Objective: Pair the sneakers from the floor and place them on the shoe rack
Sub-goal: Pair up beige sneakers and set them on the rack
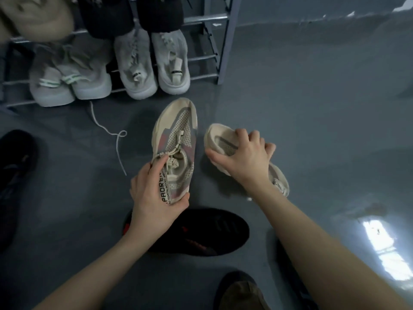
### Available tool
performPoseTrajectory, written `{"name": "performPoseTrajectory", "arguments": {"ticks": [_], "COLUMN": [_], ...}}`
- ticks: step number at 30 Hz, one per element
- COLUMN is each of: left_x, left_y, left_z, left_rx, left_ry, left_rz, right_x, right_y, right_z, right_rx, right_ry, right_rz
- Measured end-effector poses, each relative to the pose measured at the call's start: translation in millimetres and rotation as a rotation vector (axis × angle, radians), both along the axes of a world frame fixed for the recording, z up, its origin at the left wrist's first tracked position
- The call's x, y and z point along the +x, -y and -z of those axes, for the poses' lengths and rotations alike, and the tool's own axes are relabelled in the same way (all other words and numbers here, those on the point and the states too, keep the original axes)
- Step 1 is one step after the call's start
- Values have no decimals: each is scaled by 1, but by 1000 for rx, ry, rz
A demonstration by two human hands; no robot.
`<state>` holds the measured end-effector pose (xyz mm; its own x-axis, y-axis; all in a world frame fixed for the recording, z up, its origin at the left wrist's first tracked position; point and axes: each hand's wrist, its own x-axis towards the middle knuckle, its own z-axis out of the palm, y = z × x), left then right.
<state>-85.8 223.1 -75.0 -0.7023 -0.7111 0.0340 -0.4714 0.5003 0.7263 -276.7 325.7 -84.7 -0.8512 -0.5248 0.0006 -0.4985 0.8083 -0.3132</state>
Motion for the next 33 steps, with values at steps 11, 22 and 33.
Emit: {"name": "performPoseTrajectory", "arguments": {"ticks": [11, 22, 33], "left_x": [29, 24, 22], "left_y": [33, 10, 26], "left_z": [6, 17, 7], "left_rx": [46, 74, 180], "left_ry": [88, 167, 175], "left_rz": [-136, -154, -105], "right_x": [30, 15, 71], "right_y": [63, -37, -2], "right_z": [33, 21, 13], "right_rx": [186, 355, 49], "right_ry": [84, 219, 292], "right_rz": [-105, -460, -101]}}
